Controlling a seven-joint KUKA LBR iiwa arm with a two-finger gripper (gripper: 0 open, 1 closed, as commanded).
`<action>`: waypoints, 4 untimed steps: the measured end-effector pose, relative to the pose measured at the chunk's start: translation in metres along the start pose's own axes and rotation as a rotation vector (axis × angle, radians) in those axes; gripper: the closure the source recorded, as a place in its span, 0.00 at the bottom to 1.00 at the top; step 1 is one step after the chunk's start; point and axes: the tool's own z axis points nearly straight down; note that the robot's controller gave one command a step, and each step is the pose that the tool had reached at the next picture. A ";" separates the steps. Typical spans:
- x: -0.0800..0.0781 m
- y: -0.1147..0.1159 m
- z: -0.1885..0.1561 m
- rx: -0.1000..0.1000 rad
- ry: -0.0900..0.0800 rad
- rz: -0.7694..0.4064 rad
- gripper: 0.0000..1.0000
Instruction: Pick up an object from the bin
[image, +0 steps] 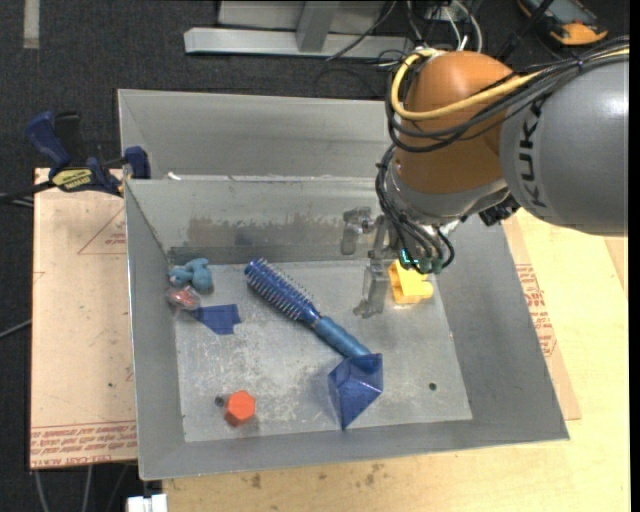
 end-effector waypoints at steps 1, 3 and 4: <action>0.017 -0.003 0.163 -0.001 -0.001 0.074 0.00; 0.018 -0.002 0.127 -0.002 -0.006 0.411 0.00; 0.029 -0.004 0.160 -0.002 -0.005 0.662 0.00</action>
Offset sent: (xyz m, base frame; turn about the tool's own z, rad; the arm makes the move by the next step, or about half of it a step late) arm -0.0161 -0.0037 -0.1585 0.0747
